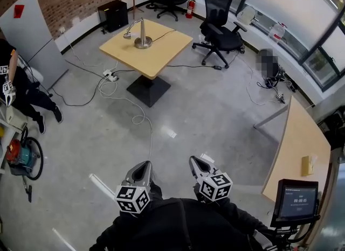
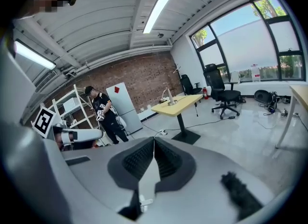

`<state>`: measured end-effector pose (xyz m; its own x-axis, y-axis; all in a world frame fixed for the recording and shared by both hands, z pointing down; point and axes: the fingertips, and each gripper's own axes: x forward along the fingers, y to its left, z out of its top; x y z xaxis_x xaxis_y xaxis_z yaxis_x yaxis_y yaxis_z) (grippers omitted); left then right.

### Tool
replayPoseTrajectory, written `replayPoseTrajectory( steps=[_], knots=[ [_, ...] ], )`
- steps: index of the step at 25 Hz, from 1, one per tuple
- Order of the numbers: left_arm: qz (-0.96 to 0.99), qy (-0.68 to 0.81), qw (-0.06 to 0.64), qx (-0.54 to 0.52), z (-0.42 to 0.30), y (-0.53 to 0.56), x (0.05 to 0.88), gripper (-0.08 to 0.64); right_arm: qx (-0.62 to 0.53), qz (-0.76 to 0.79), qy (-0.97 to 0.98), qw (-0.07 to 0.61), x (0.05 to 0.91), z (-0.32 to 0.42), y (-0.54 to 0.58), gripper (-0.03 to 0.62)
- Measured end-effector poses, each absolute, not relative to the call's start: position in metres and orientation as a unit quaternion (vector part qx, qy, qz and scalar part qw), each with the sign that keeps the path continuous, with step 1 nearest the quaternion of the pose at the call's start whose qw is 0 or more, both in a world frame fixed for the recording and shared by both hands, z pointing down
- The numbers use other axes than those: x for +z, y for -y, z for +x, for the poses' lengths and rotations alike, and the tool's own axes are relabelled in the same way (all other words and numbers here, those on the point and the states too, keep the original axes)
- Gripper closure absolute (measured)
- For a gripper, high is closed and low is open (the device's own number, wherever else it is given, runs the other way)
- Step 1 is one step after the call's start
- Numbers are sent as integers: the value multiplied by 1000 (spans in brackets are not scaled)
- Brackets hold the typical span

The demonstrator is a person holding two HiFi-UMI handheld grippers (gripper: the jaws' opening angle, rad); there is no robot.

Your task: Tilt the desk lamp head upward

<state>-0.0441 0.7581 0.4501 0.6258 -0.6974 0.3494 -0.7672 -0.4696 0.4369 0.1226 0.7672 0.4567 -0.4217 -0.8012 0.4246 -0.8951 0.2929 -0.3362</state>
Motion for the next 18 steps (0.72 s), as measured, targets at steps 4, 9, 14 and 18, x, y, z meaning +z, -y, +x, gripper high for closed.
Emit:
replayPoseTrajectory(
  steps=[4, 9, 14, 18],
  knots=[
    [852, 425, 299, 58, -65, -716, 455, 554, 272, 536, 794, 96, 457, 104, -728, 586],
    [849, 424, 308, 59, -95, -672, 460, 554, 276, 533, 793, 103, 461, 71, -687, 586],
    [844, 426, 320, 62, -113, -644, 474, 554, 286, 529, 792, 107, 471, 53, -657, 586],
    [841, 425, 328, 64, -116, -624, 481, 554, 291, 527, 791, 112, 478, 48, -636, 586]
  ],
)
